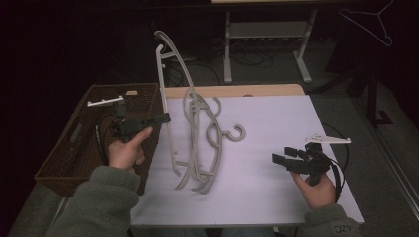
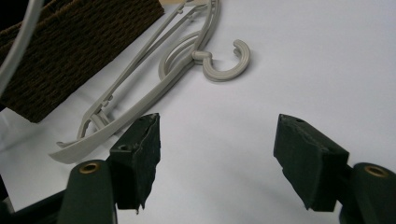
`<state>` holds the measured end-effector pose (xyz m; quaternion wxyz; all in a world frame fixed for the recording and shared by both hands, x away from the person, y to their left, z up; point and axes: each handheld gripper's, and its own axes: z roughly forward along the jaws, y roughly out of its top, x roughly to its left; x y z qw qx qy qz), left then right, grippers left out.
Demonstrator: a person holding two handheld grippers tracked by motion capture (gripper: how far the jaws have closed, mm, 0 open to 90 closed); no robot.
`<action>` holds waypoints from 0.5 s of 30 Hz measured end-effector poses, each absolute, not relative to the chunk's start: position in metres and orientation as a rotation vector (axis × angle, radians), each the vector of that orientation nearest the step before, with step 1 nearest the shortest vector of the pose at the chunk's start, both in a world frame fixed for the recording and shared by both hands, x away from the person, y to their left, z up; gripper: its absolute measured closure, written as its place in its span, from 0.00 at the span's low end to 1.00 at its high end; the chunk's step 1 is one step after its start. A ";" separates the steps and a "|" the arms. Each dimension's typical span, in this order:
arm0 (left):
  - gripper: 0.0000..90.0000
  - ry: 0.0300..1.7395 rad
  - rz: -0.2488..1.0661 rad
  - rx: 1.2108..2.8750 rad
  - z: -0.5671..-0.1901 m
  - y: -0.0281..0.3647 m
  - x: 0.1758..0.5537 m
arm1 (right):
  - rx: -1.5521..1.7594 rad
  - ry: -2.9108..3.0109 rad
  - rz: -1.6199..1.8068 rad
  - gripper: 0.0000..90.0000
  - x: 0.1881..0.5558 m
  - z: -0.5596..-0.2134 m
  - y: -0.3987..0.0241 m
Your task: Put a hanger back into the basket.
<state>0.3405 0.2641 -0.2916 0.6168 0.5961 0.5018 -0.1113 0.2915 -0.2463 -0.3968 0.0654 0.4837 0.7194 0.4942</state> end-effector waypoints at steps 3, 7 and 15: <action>0.95 1.168 -0.243 1.361 -0.284 0.277 0.341 | 1.462 2.170 1.483 0.32 0.292 -0.397 -0.246; 0.95 1.180 -0.223 1.342 -0.273 0.299 0.344 | 1.467 2.166 1.469 0.32 0.292 -0.398 -0.248; 0.95 1.222 -0.172 1.312 -0.256 0.343 0.349 | 1.496 2.150 1.469 0.31 0.293 -0.401 -0.255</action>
